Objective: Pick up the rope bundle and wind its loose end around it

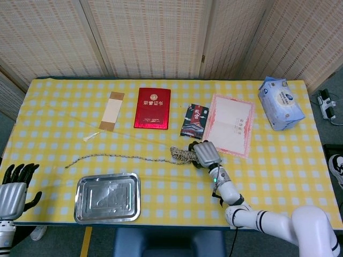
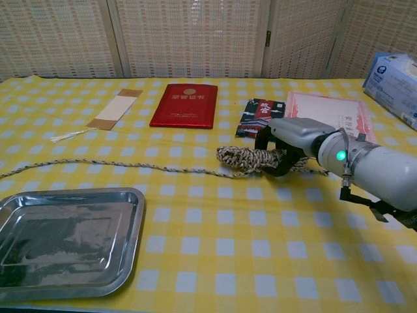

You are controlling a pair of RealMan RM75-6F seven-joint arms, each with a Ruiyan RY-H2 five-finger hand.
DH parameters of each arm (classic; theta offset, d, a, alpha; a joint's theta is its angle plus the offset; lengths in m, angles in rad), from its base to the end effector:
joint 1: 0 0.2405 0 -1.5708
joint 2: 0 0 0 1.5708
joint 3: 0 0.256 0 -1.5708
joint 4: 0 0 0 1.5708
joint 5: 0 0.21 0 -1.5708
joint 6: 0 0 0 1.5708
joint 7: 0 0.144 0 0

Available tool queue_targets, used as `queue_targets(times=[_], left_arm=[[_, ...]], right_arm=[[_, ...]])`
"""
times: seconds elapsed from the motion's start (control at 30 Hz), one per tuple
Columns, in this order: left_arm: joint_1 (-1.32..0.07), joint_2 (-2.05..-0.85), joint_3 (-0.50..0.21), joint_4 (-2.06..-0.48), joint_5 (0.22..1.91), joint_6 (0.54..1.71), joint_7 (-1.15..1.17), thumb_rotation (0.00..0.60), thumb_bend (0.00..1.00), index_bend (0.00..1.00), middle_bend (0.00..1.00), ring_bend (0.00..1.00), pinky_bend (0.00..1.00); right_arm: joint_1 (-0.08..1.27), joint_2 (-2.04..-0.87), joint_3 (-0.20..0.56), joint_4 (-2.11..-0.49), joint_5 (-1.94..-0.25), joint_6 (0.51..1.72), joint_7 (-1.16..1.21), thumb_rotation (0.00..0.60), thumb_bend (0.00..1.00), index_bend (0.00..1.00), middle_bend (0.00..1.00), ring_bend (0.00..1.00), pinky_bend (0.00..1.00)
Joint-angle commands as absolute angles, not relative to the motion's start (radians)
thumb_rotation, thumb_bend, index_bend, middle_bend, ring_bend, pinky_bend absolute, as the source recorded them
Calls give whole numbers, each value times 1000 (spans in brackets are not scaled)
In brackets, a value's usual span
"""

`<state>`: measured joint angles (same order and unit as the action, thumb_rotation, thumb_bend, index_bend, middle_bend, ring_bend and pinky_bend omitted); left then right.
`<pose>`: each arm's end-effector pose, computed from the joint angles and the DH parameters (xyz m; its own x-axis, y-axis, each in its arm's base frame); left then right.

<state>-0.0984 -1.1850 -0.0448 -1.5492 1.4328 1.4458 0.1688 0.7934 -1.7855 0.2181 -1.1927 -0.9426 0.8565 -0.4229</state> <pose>-0.3265 0.1845 0.1414 0.5342 0.0488 0.8439 0.8432 0.0405 -0.5361 -0.1569 -0.3620 -0.0793 0.4486 -0.3529 0.8211 -0.8891 -0.2694 0.3700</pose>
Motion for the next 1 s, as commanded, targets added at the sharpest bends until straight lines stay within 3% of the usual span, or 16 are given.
queue_targets(times=[0.03, 0.37, 0.7, 0.8, 1.0], left_arm=[[-101, -1184, -45, -1547, 1433, 1442, 162, 600, 356, 170, 169, 110, 23], [-162, -1169, -67, -1546, 1497, 1412, 86, 600, 357, 204, 170, 147, 98], [-331, -1202, -129, -1529, 1552, 1286, 71, 600, 356, 335, 280, 263, 232], [-392, -1237, -156, -1495, 1515, 1209, 98, 600, 356, 387, 342, 340, 287], [-487, -1321, -191, -1402, 1402, 1077, 228, 600, 356, 429, 556, 547, 513]], right_arm=[[796, -1793, 218, -1182, -953, 862, -416, 600, 454, 488, 393, 480, 356], [786, -1765, 220, -1204, -1044, 884, -320, 600, 582, 680, 530, 618, 506], [796, -1666, 237, -1287, -1094, 877, -284, 600, 609, 705, 549, 643, 525], [802, -1655, 242, -1305, -1075, 874, -303, 600, 609, 705, 549, 643, 525], [813, -1648, 245, -1326, -1050, 874, -335, 600, 609, 705, 549, 642, 526]])
